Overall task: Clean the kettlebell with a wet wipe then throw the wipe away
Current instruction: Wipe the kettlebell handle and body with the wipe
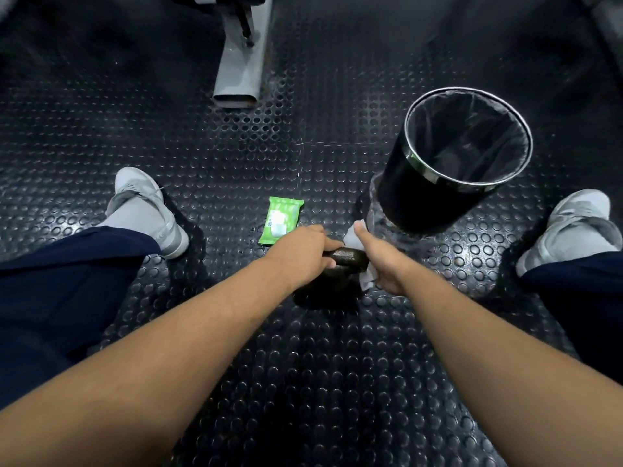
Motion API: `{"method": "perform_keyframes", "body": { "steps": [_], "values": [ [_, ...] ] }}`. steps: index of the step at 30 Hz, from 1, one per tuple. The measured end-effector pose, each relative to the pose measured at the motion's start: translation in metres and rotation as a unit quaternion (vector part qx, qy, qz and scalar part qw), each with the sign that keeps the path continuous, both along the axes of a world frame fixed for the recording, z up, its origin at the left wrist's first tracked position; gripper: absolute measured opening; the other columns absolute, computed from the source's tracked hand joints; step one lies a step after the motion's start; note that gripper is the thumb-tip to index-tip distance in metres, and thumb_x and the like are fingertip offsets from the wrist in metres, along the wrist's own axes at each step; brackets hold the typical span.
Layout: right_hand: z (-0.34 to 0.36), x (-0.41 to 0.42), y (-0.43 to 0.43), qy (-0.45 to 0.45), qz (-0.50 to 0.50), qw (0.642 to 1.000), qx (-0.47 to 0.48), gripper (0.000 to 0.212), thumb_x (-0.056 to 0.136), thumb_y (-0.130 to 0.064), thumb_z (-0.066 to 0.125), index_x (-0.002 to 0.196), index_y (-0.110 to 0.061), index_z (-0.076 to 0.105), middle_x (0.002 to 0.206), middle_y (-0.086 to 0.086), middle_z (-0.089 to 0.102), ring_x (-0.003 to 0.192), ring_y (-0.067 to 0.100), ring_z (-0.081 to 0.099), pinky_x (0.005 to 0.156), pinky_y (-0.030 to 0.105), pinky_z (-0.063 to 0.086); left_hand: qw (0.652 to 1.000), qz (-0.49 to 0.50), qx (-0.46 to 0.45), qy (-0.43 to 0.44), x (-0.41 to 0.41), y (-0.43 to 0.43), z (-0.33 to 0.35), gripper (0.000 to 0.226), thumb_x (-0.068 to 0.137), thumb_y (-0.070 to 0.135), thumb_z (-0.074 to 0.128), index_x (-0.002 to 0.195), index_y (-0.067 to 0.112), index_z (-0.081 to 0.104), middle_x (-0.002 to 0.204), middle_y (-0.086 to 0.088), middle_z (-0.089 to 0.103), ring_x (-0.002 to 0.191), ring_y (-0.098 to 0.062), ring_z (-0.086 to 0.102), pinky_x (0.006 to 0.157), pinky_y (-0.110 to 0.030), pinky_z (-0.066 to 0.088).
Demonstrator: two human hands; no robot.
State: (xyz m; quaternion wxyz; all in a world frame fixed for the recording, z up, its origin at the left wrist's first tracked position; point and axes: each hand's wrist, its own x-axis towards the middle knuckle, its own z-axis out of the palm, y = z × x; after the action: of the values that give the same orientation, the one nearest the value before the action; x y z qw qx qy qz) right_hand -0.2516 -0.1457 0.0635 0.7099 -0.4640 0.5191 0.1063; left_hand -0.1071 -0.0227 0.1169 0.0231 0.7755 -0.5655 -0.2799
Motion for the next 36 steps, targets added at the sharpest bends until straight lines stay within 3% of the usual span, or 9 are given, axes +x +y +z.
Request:
{"method": "perform_keyframes", "body": {
  "steps": [2, 6, 10, 15, 19, 22, 30, 33, 36],
  "values": [
    [0.005, -0.008, 0.009, -0.019, -0.036, 0.999, 0.032, 0.08, 0.097, -0.079, 0.035, 0.14, -0.016, 0.057, 0.099, 0.013, 0.08, 0.082, 0.026, 0.079, 0.069, 0.035, 0.063, 1.0, -0.001, -0.002, 0.005, -0.001, 0.0, 0.001, 0.048, 0.099, 0.035, 0.067, 0.146, 0.038, 0.057, 0.116, -0.001, 0.057, 0.113, -0.023, 0.057, 0.096, -0.035, 0.048],
    [0.009, -0.016, -0.007, -0.055, -0.065, 0.995, 0.055, 0.087, 0.101, -0.075, 0.028, 0.125, 0.002, 0.06, 0.099, 0.018, 0.079, 0.084, 0.031, 0.079, 0.071, 0.04, 0.063, 1.0, 0.004, -0.009, 0.018, 0.001, 0.001, 0.003, 0.044, 0.099, 0.033, 0.067, 0.142, 0.041, 0.06, 0.116, 0.001, 0.058, 0.111, -0.021, 0.057, 0.098, -0.035, 0.048],
    [0.02, -0.001, -0.014, -0.022, -0.01, 0.999, 0.048, 0.093, 0.092, -0.087, 0.03, 0.136, -0.009, 0.055, 0.1, 0.017, 0.075, 0.071, 0.028, 0.077, 0.058, 0.032, 0.061, 1.0, -0.002, 0.002, 0.004, 0.0, -0.001, 0.002, 0.048, 0.1, 0.034, 0.066, 0.147, 0.04, 0.056, 0.118, 0.002, 0.058, 0.114, -0.02, 0.056, 0.098, -0.034, 0.047],
    [0.002, -0.01, 0.014, -0.031, -0.073, 0.995, 0.065, 0.095, 0.09, -0.087, 0.038, 0.135, -0.008, 0.063, 0.128, 0.017, 0.073, 0.113, 0.032, 0.073, 0.105, 0.05, 0.053, 1.0, 0.002, 0.0, 0.004, 0.0, -0.001, 0.001, 0.05, 0.1, 0.035, 0.066, 0.148, 0.039, 0.054, 0.122, 0.001, 0.057, 0.118, -0.021, 0.055, 0.099, -0.033, 0.046],
    [0.013, -0.015, 0.005, -0.069, -0.072, 0.99, 0.099, 0.098, 0.093, -0.086, 0.029, 0.147, -0.008, 0.052, 0.13, 0.02, 0.072, 0.117, 0.035, 0.071, 0.117, 0.053, 0.043, 1.0, 0.007, 0.0, 0.009, 0.002, -0.001, 0.001, 0.05, 0.099, 0.035, 0.067, 0.148, 0.037, 0.055, 0.124, 0.001, 0.058, 0.119, -0.02, 0.055, 0.102, -0.032, 0.045],
    [0.025, -0.008, -0.013, -0.059, -0.048, 0.994, 0.078, 0.1, 0.088, -0.087, 0.041, 0.155, -0.013, 0.04, 0.136, 0.024, 0.067, 0.113, 0.04, 0.073, 0.115, 0.058, 0.044, 1.0, 0.001, 0.003, 0.007, 0.002, -0.002, 0.001, 0.049, 0.1, 0.036, 0.066, 0.148, 0.037, 0.055, 0.118, 0.002, 0.057, 0.114, -0.02, 0.056, 0.098, -0.03, 0.044],
    [0.008, -0.017, 0.015, -0.062, -0.079, 0.993, 0.066, 0.085, 0.099, -0.077, 0.031, 0.136, -0.009, 0.064, 0.118, 0.016, 0.077, 0.1, 0.031, 0.077, 0.093, 0.044, 0.057, 1.0, -0.003, -0.003, 0.013, 0.0, -0.001, 0.007, 0.045, 0.1, 0.035, 0.066, 0.144, 0.04, 0.058, 0.115, 0.0, 0.057, 0.113, -0.02, 0.055, 0.095, -0.031, 0.045],
    [0.008, -0.017, 0.003, -0.081, -0.091, 0.988, 0.095, 0.091, 0.096, -0.08, 0.029, 0.138, -0.006, 0.062, 0.13, 0.021, 0.071, 0.111, 0.038, 0.073, 0.102, 0.05, 0.051, 1.0, 0.001, 0.001, 0.013, 0.001, -0.001, 0.006, 0.047, 0.1, 0.035, 0.066, 0.146, 0.039, 0.057, 0.119, 0.0, 0.058, 0.116, -0.021, 0.056, 0.098, -0.031, 0.046],
    [0.026, 0.001, -0.007, -0.04, -0.059, 0.996, 0.047, 0.105, 0.085, -0.09, 0.038, 0.162, -0.019, 0.032, 0.16, 0.017, 0.046, 0.137, 0.035, 0.057, 0.115, 0.056, 0.044, 1.0, -0.003, 0.007, 0.009, 0.001, -0.003, 0.005, 0.049, 0.1, 0.036, 0.066, 0.148, 0.038, 0.055, 0.128, -0.001, 0.058, 0.122, -0.023, 0.055, 0.102, -0.032, 0.044]
  ]
}}
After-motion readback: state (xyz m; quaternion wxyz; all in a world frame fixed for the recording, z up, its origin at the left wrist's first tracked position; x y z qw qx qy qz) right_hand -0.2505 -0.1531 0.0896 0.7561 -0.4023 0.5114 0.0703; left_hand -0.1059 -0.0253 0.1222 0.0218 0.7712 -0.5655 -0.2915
